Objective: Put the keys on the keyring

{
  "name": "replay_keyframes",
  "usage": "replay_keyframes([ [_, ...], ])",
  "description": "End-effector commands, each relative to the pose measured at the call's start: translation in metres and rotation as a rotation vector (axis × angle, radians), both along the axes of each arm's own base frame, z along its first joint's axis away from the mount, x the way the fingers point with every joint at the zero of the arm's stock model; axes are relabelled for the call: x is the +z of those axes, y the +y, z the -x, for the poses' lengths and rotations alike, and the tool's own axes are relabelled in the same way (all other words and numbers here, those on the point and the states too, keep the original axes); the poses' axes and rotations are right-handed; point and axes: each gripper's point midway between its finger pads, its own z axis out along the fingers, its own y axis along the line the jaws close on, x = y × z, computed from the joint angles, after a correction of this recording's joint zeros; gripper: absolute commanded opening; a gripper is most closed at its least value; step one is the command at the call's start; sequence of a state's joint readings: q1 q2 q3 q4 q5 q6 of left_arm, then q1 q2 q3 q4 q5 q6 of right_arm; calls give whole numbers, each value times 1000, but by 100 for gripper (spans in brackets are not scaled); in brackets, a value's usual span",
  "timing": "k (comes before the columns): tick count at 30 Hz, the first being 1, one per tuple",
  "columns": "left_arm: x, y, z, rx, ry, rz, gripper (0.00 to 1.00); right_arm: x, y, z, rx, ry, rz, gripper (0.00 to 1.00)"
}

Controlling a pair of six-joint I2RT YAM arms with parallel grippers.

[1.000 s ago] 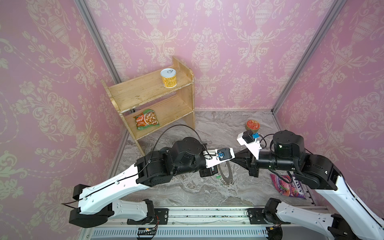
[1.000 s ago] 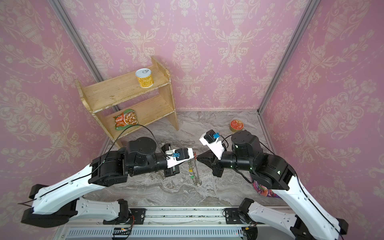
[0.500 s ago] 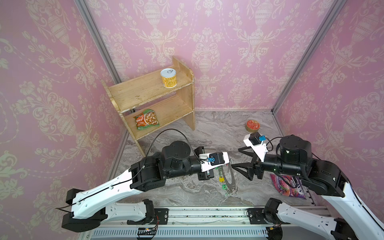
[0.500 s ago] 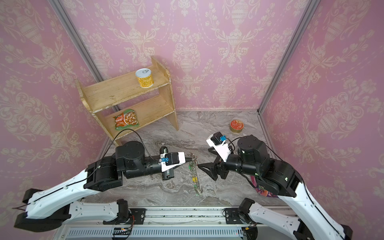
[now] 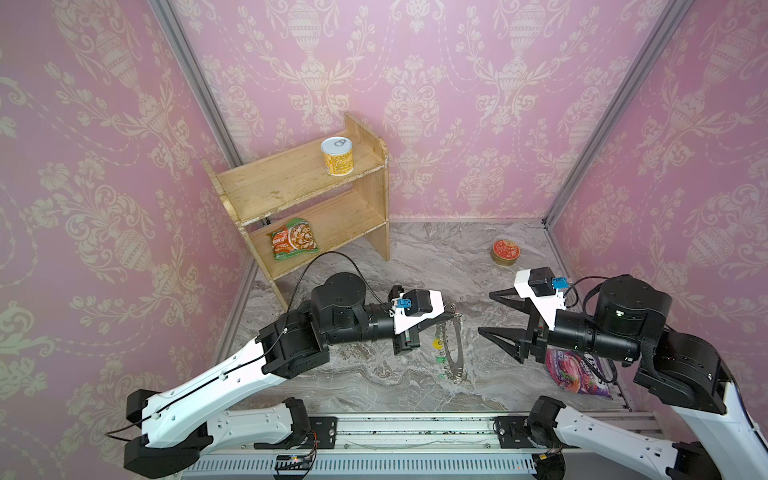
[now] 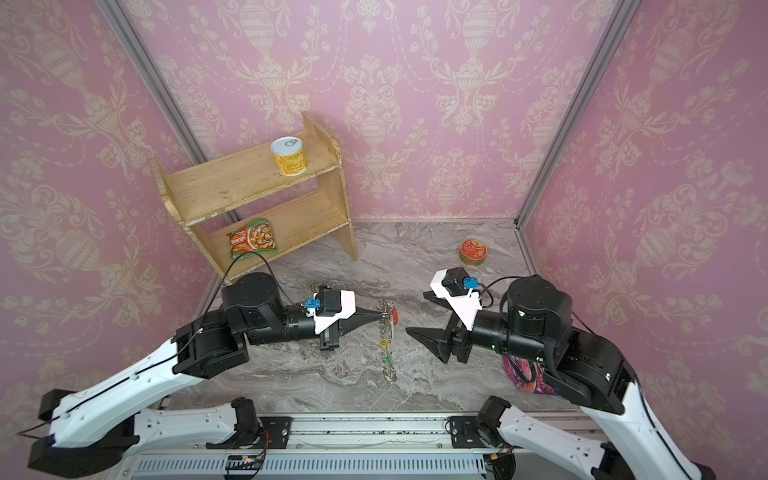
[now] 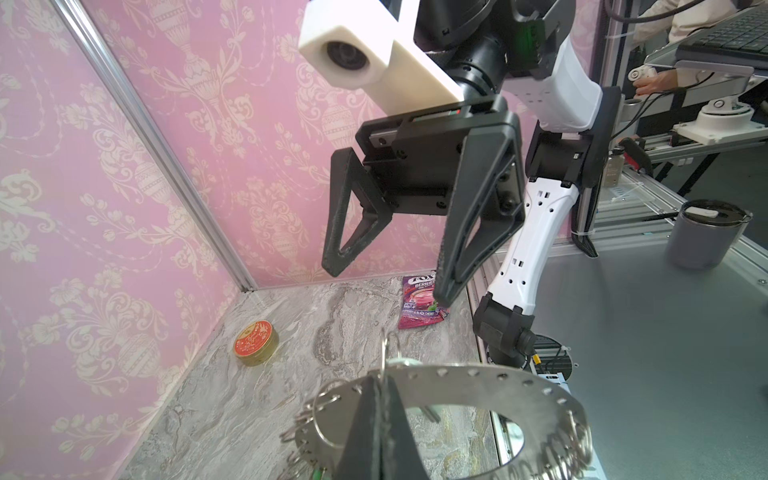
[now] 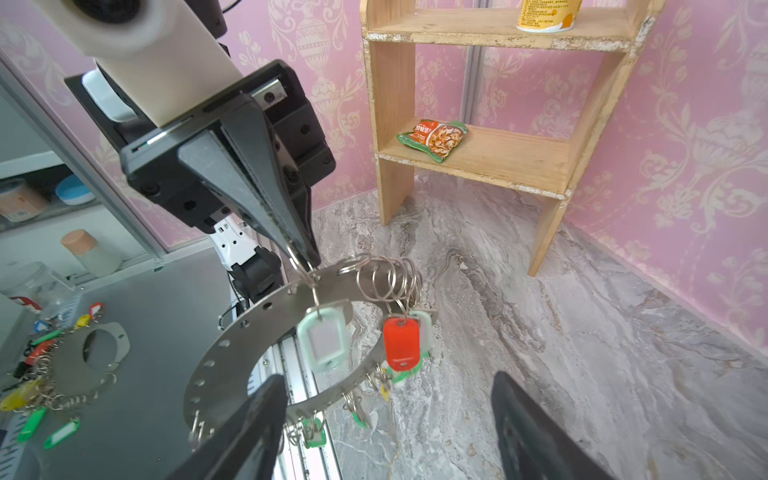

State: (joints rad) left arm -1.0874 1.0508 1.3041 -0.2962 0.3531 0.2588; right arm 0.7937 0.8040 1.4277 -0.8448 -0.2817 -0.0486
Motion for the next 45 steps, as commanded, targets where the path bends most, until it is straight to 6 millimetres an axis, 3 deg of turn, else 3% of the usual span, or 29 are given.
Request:
replay_keyframes([
  [1,22,-1,8,-60,17,78,0,21,10,7,81,-65,-53,68],
  [3,21,-2,8,-63,26,75,0,24,14,8,100,-62,-65,65],
  [9,21,-2,7,-65,38,76,0,20,25,8,151,-35,-43,44],
  [18,23,-1,6,-65,41,80,0,16,33,14,212,-26,-66,27],
  [26,26,1,6,-64,37,89,0,7,38,17,248,9,-48,24],
  [32,25,1,6,-66,40,80,0,3,39,11,223,10,-43,28],
  [39,25,1,7,-68,45,78,0,5,42,10,232,3,-52,26],
  [45,25,2,8,-69,43,81,0,5,43,11,241,9,-52,17],
])
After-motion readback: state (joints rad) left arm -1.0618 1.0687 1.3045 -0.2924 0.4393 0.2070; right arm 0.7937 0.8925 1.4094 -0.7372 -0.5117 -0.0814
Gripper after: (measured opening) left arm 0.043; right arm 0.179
